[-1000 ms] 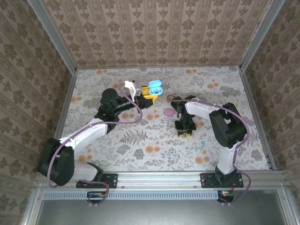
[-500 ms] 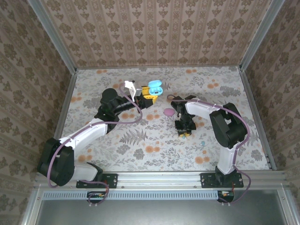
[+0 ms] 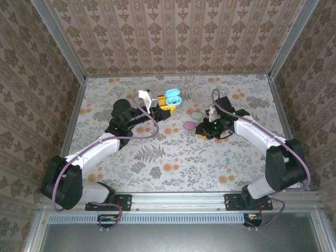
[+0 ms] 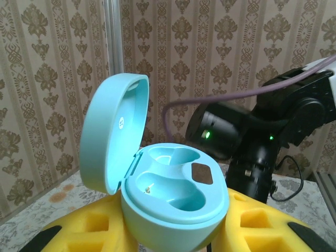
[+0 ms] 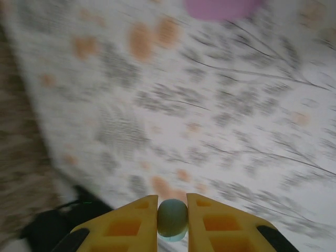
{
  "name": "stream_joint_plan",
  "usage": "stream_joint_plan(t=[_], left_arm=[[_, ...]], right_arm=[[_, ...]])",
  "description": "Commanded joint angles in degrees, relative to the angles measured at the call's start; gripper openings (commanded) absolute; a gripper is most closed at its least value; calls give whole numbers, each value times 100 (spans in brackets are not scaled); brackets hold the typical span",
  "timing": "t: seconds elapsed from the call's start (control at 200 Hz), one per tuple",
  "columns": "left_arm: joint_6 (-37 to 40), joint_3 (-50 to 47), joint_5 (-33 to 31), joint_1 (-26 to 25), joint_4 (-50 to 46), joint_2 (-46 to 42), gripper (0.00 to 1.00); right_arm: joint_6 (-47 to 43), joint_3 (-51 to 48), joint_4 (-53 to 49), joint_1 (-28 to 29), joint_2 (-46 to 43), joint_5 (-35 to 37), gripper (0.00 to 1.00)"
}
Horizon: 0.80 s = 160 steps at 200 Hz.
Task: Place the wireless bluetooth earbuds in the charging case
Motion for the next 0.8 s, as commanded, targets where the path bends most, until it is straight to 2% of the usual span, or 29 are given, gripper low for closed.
stream_joint_plan(t=[0.0, 0.095, 0.21, 0.49, 0.795], left_arm=[[89, -42, -115, 31, 36, -169, 32], [50, -90, -223, 38, 159, -199, 32], [50, -99, -250, 39, 193, -188, 32], [54, -115, -235, 39, 171, -196, 32], [89, -120, -181, 40, 123, -190, 32]], right_arm=[[952, -267, 1673, -236, -395, -1668, 20], [1538, -444, 2629, -340, -442, -2366, 21], [2103, -582, 3610, -360, -442, -2887, 22], [2261, -488, 4050, -360, -626, -3442, 22], [2522, -262, 4242, -353, -591, -3664, 22]])
